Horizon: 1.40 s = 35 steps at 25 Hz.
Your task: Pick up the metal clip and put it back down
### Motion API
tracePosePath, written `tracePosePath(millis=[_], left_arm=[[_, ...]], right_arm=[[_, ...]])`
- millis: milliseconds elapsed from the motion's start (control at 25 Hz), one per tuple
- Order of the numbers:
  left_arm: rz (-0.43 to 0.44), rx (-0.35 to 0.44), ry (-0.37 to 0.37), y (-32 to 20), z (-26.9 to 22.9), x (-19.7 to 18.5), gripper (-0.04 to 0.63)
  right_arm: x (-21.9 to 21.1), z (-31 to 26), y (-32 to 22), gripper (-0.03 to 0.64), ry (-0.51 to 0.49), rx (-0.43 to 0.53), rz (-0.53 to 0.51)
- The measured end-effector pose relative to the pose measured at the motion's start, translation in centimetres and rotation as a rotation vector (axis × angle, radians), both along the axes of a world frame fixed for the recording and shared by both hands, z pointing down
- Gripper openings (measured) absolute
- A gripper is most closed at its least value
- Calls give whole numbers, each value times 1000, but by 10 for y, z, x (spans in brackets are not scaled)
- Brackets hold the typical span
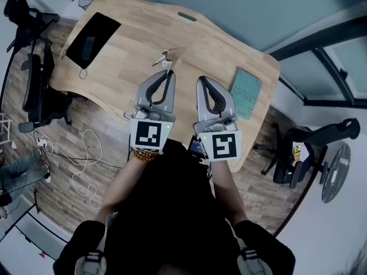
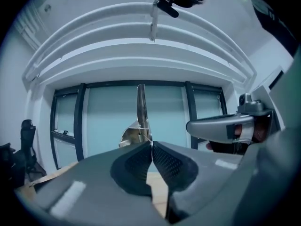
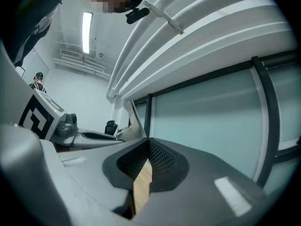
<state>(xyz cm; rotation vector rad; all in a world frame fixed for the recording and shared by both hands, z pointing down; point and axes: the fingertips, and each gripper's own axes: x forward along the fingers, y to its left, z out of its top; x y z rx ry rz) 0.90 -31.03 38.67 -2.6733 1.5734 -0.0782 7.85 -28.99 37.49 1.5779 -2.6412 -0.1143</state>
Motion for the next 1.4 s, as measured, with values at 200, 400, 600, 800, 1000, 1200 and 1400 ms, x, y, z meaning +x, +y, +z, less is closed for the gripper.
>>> tracePosePath(millis=[200,400,600,800,1000,1200,1400], left_arm=[[-16,-30,-15,1,14,-6,6],[-17,-26,-44,3,20,-9,6],[-17,-25,-81,6,26,-12,6],[-21,-27,-123,9,38,-17,6],[-40,-61,-171,11,66,-24,6],[-41,-102,-172,18,94,-28,8],[-31,-136,-182,22,116,-32,8]], right_arm=[[-1,2,0,23,6,-5,-4],[-4,7,1,23,9,-12,-4],[-12,6,-1,23,-14,-12,-8],[-17,20,-1,23,8,-40,-22],[-22,36,1,23,23,-72,-34],[-23,61,4,23,32,-107,-28],[-22,96,4,23,34,-164,-19]])
